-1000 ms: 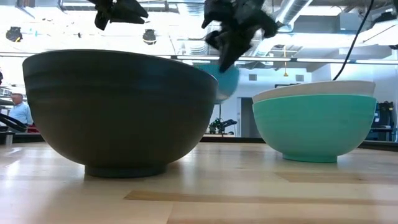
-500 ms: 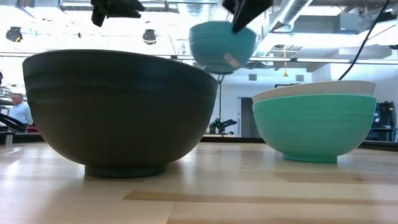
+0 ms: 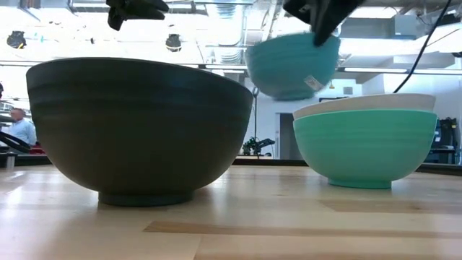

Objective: Nest bowls inside each other
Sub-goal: Stack the blue bowl on top of the white bowl

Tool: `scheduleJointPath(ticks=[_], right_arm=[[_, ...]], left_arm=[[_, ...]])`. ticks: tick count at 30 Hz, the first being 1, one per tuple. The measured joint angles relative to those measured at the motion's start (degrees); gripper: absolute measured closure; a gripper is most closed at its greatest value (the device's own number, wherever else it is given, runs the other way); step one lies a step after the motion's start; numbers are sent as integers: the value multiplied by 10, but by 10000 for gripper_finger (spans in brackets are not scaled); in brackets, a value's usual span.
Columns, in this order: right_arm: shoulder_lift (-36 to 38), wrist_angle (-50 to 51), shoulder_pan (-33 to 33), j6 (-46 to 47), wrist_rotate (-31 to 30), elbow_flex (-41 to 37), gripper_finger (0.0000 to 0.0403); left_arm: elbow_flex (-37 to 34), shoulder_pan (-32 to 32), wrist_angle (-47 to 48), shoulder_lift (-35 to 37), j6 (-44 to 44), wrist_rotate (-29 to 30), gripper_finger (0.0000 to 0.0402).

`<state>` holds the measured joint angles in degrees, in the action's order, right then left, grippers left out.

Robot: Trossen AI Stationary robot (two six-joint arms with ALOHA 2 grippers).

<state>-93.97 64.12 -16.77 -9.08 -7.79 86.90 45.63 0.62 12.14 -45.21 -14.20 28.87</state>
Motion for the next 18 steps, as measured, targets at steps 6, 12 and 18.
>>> scheduleJointPath(ticks=[6, 12, 18], right_arm=[[0, 3, -51, 64, -48, -22, 392], [7, 8, -90, 153, -49, -22, 392], [7, 31, -117, 213, -46, -23, 392]], left_arm=[[0, 0, 0, 0, 0, -6, 287], [0, 0, 0, 0, 0, -6, 287], [0, 0, 0, 0, 0, -6, 287]])
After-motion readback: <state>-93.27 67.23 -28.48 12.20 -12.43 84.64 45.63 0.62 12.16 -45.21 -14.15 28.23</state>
